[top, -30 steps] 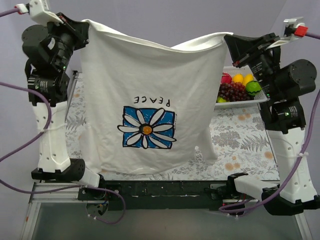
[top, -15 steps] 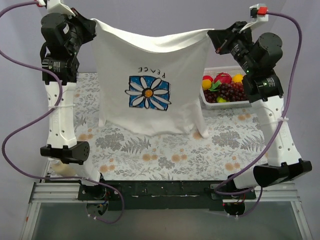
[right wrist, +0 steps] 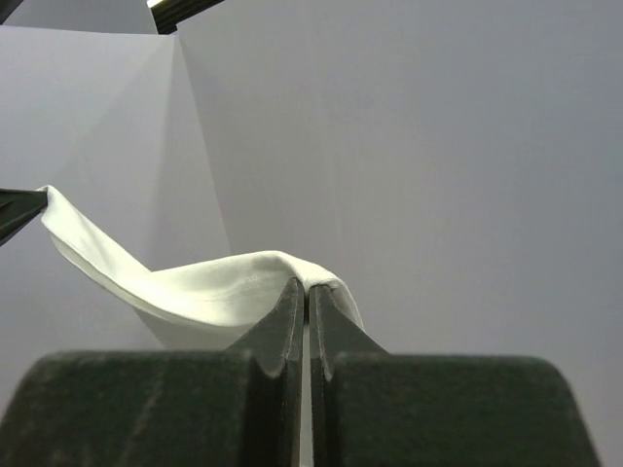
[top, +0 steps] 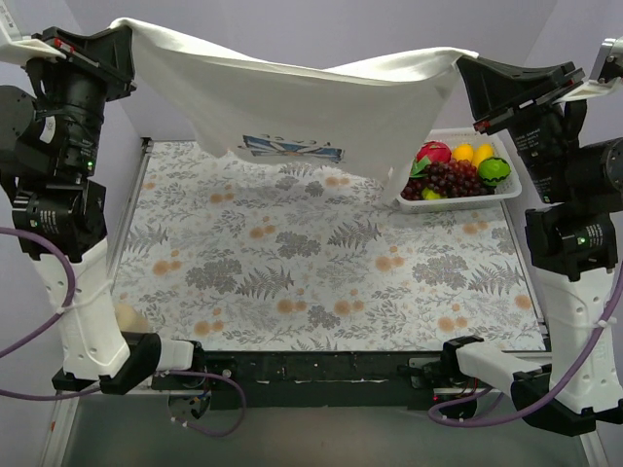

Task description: Pin the brooch onto the clothing

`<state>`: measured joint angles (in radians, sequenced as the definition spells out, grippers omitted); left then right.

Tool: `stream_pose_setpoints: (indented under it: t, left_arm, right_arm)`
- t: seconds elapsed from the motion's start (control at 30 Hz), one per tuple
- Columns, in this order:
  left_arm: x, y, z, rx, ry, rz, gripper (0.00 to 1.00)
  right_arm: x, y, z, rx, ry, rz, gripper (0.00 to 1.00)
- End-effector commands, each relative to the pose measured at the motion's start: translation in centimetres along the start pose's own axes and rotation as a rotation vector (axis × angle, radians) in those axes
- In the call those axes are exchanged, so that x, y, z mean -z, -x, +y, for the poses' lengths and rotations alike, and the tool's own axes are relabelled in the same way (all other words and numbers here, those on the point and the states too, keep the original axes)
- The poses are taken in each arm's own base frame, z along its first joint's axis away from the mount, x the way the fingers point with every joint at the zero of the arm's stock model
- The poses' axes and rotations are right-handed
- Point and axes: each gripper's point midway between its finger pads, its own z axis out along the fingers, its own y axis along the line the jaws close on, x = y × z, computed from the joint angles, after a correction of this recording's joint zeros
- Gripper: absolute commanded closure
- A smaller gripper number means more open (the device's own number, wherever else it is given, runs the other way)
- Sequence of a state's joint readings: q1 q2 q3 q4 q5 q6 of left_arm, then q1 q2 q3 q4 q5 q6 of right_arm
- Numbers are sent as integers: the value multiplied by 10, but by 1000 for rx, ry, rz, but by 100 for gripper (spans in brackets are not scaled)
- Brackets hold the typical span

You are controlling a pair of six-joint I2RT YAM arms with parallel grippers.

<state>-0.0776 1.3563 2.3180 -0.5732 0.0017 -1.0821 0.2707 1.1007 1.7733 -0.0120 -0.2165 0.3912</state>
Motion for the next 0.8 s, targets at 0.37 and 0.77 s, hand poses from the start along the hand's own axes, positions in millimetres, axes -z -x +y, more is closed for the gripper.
stream_pose_setpoints:
  t: [0.37,0.77]
  left_arm:
    - [5,-16,4,-10,-1,60,100]
    - [-57,-133,92,-60,241,268,100]
  right_arm:
    - [8,6,4,1,3,-21,99]
    - [-32,-117,-62,-51,-97,196,99]
